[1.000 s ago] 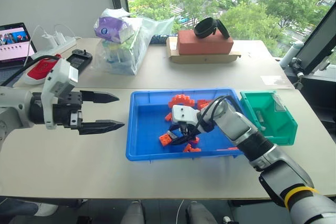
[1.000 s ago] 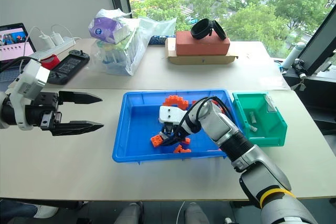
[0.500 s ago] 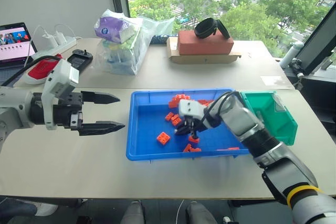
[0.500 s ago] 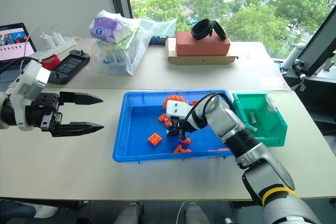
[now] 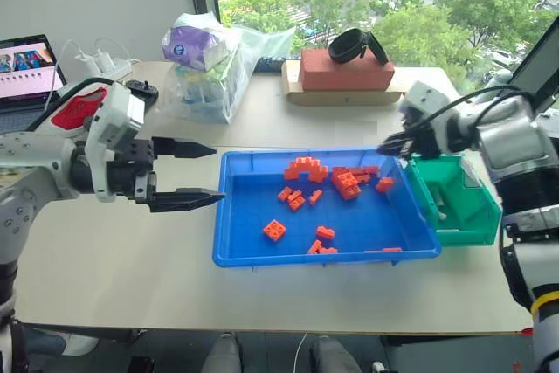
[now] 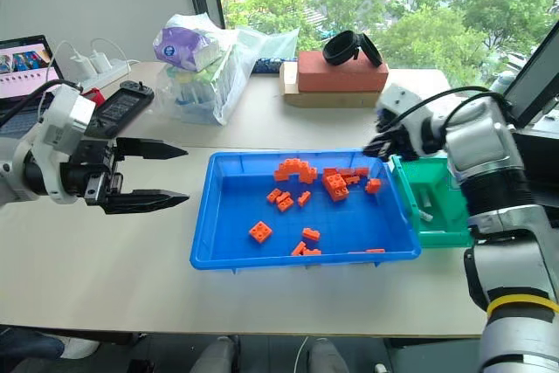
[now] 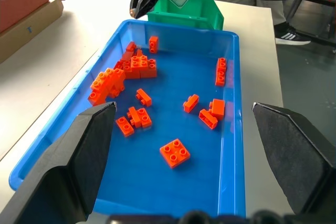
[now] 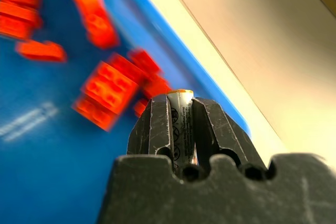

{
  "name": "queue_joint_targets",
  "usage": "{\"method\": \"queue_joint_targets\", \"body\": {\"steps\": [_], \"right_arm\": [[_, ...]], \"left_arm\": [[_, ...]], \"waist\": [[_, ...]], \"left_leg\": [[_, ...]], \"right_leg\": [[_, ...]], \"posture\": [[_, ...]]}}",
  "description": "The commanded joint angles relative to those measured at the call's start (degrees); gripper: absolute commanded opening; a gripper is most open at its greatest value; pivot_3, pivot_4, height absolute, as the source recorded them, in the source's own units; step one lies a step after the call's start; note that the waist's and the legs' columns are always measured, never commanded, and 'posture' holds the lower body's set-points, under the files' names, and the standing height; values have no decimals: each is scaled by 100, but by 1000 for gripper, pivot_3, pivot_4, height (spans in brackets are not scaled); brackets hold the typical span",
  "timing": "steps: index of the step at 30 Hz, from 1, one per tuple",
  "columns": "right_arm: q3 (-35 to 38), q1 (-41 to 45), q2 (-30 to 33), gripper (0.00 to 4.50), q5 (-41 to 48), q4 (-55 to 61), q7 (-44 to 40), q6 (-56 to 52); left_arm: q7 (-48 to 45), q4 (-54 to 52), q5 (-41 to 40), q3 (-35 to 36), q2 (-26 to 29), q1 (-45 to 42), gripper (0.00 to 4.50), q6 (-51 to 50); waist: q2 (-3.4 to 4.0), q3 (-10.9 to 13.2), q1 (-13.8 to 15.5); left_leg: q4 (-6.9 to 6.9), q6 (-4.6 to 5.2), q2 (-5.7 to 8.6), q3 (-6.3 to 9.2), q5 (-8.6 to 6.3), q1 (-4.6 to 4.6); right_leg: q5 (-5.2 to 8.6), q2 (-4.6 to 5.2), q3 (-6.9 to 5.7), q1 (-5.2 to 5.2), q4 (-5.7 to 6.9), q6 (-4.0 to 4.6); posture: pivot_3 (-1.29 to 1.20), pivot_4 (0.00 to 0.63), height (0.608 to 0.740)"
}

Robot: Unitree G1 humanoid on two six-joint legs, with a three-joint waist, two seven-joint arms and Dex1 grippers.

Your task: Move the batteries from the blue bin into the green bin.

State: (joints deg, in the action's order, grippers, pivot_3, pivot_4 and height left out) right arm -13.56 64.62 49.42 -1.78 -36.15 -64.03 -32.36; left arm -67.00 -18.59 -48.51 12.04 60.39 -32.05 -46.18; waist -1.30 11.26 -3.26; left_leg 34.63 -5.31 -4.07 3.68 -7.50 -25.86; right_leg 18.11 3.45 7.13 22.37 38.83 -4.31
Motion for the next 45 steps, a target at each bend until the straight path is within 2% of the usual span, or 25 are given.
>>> {"method": "queue_joint_targets", "body": {"steps": [1, 12, 15, 19, 21, 23, 30, 31, 35, 41, 44, 45], "right_arm": [[276, 138, 284, 257, -191, -528, 275, 254], [155, 95, 219, 257, -645, -1556, 635, 639], [106, -27, 247, 257, -738, -1510, 551, 682], [104, -380, 376, 257, -638, -865, 4, 558], [191, -505, 469, 1268, -590, -621, -94, 463], [272, -654, 567, 1797, -521, -352, -257, 336], [502, -777, 647, 4281, -464, 104, -236, 99], [543, -749, 669, 4429, -444, 177, -268, 85], [800, -601, 669, 4429, -225, 472, -293, 259], [1848, -944, 14, 4429, 893, 1408, 22, 865], [2145, -1279, -411, 4429, 853, 1562, 861, 1671], [2125, -1279, -451, 4429, 877, 1498, 855, 1548]], "left_arm": [[-66, 67, 45, 1, -10, -200, 4500, 161], [151, 269, 45, -93, -543, -776, 4500, 241], [170, 244, 82, -127, -579, -763, 4500, 253], [170, 211, 134, -143, -595, -690, 4500, 255], [165, 212, 149, -145, -594, -687, 4500, 251], [165, 207, 148, -134, -585, -687, 4500, 245], [170, 194, 115, -125, -586, -675, 4500, 213], [166, 202, 121, -127, -587, -675, 4500, 221], [187, 239, 116, -97, -591, -682, 4500, 216], [939, 310, 599, 38, -653, -550, 4500, 388], [1209, 152, 706, 269, -617, -223, 4500, 388], [1383, 74, 835, 346, -638, -86, 4500, 469]], "waist": [[0, 0, -12], [0, 0, -103], [0, 0, -92], [-1, -1, -87], [0, 0, -80], [5, 3, -76], [12, 7, -89], [12, 7, -88], [12, 7, -82], [12, 7, -98], [5, 3, -78], [6, 3, -74]], "left_leg": [[-3, 0, 0, 1, 0, 0], [2, 2, 0, 0, 0, 4], [7, 1, 0, 0, 0, 5], [10, 1, 0, 1, 0, 7], [9, 1, 0, 2, 0, 7], [10, 1, 1, 1, 0, 5], [9, 1, 2, 1, 0, 6], [10, 1, 2, 1, 0, 6], [9, 1, 2, 1, 0, 6], [8, 1, 2, 2, 0, 9], [10, 1, 1, 4, 0, 9], [9, 1, 2, 4, 0, 8]], "right_leg": [[0, 0, -1, 0, -1, 0], [1, 0, 1, -4, 5, 1], [0, 0, 1, -8, 4, 1], [0, 0, 0, -12, 6, 1], [0, 0, -1, -12, 5, 1], [0, 0, 0, -11, 6, 1], [0, 0, 1, -9, 8, 1], [0, 0, 1, -9, 8, 1], [1, 1, 1, -9, 8, 1], [0, 0, 2, -10, 10, 1], [0, -1, 0, -15, 9, 1], [0, 0, -1, -16, 6, 1]], "posture": [[0, 150, 740], [0, 150, 740], [0, 150, 740], [0, 150, 740], [0, 150, 740], [0, 150, 740], [0, 150, 740], [0, 150, 740], [0, 150, 740], [0, 150, 740], [0, 150, 740], [0, 150, 740]]}}
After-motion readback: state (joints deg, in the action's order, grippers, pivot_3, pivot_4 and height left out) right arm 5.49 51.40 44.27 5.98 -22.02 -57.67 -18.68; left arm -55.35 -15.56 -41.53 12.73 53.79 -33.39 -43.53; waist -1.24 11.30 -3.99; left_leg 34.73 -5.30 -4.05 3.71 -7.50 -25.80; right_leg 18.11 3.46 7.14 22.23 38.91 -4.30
